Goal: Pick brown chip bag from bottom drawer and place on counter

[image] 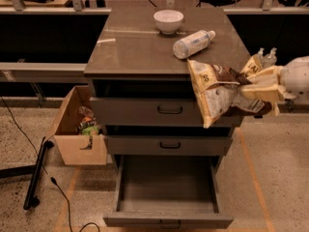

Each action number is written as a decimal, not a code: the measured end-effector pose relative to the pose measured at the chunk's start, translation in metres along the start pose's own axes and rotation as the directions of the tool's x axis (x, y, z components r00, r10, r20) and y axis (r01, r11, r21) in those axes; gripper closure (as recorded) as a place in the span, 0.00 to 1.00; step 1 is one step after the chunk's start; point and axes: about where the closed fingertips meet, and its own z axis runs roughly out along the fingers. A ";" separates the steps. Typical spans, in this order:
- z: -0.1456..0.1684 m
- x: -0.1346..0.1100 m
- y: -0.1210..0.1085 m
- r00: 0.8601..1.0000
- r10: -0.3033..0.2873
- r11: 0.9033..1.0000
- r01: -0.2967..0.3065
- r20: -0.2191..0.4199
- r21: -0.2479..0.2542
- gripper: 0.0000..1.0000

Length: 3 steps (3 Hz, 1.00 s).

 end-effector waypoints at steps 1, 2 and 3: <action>0.016 -0.032 -0.037 0.999 -0.042 0.999 0.042 -0.006 -0.002 1.00; 0.052 -0.054 -0.075 0.998 -0.057 0.998 0.056 0.008 0.034 1.00; 0.089 -0.073 -0.117 0.997 -0.077 0.993 0.076 0.008 0.093 1.00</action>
Offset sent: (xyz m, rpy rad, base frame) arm 0.1604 0.0708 0.0578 0.0107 -0.1453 -0.0800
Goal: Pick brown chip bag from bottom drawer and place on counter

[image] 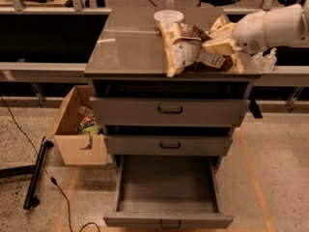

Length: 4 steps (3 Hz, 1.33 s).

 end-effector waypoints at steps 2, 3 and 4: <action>0.075 -0.022 -0.042 0.998 -0.059 0.998 0.059 -0.017 0.000 0.86; 0.102 -0.029 -0.051 0.996 -0.088 0.996 0.088 -0.018 -0.012 0.62; 0.114 -0.029 -0.056 0.996 -0.091 0.996 0.090 -0.017 -0.013 0.39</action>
Offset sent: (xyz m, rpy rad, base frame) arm 0.1143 0.0858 -0.0024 -0.0889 -0.0535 0.0523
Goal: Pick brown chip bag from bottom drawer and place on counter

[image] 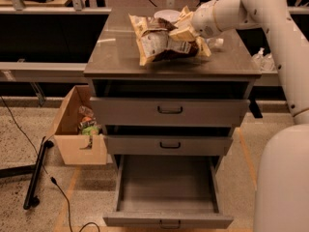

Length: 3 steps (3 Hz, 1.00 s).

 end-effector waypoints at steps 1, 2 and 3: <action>0.000 0.005 -0.002 1.000 0.011 1.000 -0.011 0.000 0.009 0.17; -0.018 0.015 0.000 0.998 0.052 0.998 -0.053 0.026 0.037 0.00; -0.056 0.023 0.005 0.994 0.090 0.991 -0.097 0.066 0.095 0.00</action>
Offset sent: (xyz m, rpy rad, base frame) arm -0.0280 -0.0665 -0.0044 0.1199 0.0139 -0.1134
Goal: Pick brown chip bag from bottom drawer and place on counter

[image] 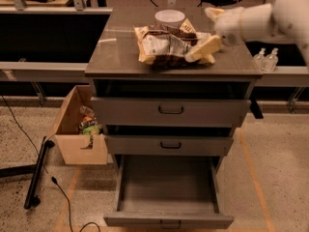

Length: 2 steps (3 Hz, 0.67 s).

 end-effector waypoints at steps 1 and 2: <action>-0.074 0.021 0.001 0.998 0.057 0.989 -0.059 0.013 0.137 0.00; -0.112 0.051 -0.002 0.996 0.093 0.977 -0.089 -0.012 0.196 0.00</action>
Offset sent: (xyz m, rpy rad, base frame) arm -0.0318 -0.0527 0.0088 0.0466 -0.0260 -0.1102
